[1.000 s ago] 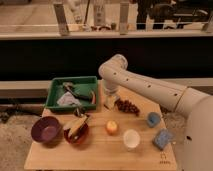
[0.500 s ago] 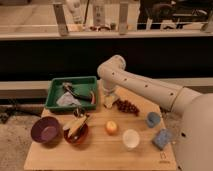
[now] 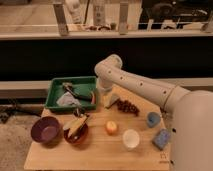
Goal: Place brush in table surface
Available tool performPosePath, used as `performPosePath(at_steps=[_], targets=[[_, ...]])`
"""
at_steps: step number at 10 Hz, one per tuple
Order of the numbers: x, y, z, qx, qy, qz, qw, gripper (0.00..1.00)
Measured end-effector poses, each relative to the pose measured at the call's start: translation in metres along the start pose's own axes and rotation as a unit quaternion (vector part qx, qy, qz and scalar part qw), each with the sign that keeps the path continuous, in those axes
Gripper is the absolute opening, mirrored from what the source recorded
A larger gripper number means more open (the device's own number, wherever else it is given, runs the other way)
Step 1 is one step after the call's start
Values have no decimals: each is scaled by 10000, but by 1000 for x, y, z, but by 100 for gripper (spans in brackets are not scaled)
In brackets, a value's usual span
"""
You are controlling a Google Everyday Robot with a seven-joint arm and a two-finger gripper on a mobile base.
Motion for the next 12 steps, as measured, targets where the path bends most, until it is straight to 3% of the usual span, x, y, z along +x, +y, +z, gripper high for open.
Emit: performPosePath(at_steps=[12], targets=[[-20,-29,36,-49,-257,-569,9980,80]])
